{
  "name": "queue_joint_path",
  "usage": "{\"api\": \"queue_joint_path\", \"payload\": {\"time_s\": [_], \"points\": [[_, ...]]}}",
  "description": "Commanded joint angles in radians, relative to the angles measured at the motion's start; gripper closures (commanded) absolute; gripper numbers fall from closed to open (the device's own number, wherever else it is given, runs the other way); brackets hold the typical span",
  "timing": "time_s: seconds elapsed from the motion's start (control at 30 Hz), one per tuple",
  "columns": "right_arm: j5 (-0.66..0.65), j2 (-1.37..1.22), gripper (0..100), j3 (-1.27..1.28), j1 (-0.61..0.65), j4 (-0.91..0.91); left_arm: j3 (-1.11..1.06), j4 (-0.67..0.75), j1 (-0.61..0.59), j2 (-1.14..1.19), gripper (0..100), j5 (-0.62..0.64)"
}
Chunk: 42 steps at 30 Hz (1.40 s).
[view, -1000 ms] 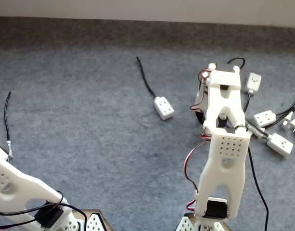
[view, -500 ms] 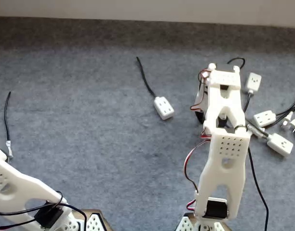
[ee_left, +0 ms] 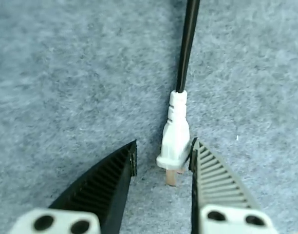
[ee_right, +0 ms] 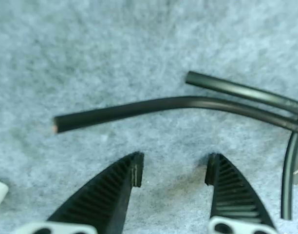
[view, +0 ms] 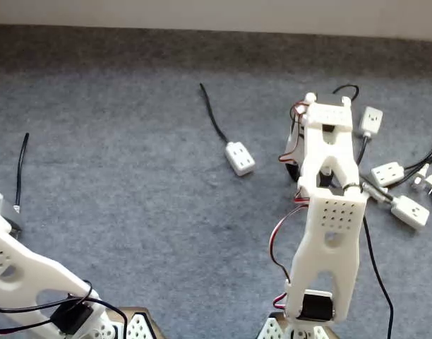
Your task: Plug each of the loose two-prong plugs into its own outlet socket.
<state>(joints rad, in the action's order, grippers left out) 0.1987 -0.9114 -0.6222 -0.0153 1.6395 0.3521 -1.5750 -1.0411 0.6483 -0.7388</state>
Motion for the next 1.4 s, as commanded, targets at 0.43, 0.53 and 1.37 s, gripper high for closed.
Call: {"api": "queue_joint_path", "payload": {"time_s": [0.43, 0.53, 1.37], "points": [[-0.02, -0.015, 77.8, 0.004, 0.042, -0.015, -0.03, -0.009, 0.054, -0.013, 89, 0.0], [-0.02, -0.015, 77.8, 0.004, 0.042, -0.015, -0.028, -0.005, 0.07, -0.013, 90, 0.0], [-0.023, -0.015, 77.8, 0.004, 0.042, -0.015, -0.025, 0.0, 0.182, -0.019, 82, 0.023]]}}
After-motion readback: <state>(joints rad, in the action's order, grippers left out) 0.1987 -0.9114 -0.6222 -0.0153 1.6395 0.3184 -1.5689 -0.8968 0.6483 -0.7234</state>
